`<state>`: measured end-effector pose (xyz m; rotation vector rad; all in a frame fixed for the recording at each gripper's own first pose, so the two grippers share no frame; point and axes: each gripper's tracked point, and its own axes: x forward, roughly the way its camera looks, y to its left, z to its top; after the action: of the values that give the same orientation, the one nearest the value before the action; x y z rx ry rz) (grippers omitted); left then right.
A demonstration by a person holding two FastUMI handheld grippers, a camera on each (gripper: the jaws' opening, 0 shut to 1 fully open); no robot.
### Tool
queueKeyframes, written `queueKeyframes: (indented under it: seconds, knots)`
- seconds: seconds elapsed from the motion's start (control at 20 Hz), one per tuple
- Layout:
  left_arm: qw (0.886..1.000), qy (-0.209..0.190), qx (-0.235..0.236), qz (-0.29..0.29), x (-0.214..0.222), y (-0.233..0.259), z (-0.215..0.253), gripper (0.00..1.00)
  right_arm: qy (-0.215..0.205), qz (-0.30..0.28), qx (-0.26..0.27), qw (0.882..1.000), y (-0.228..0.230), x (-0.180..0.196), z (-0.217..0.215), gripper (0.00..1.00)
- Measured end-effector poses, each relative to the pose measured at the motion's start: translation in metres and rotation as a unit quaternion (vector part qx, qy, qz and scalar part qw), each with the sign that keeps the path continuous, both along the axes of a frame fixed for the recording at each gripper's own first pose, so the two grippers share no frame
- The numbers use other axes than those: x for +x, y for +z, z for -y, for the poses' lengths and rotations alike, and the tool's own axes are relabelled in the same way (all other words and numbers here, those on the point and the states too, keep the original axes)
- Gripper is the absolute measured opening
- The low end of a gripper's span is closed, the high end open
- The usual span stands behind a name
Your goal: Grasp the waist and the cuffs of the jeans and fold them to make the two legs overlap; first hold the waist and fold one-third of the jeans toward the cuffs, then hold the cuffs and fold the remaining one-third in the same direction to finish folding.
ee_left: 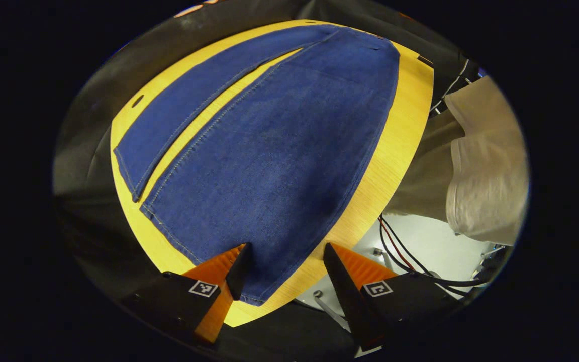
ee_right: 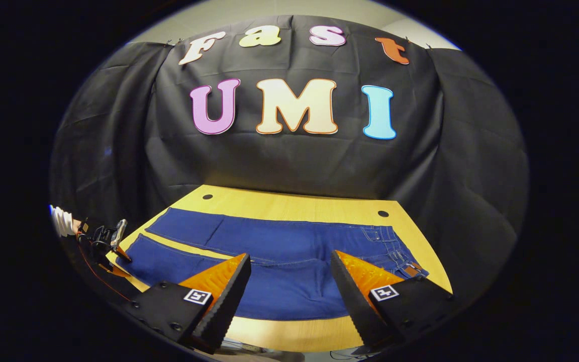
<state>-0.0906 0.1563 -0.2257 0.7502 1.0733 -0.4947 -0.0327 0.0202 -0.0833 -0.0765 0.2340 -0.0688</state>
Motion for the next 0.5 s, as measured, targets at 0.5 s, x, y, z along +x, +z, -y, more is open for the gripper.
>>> queueKeyframes:
  seconds: [0.5]
  knots:
    - [0.999, 0.012, 0.029, -0.016, -0.009, 0.009, -0.004, 0.73, 0.014, -0.025, 0.009, 1.000, -0.021, 0.011, -0.001, 0.96]
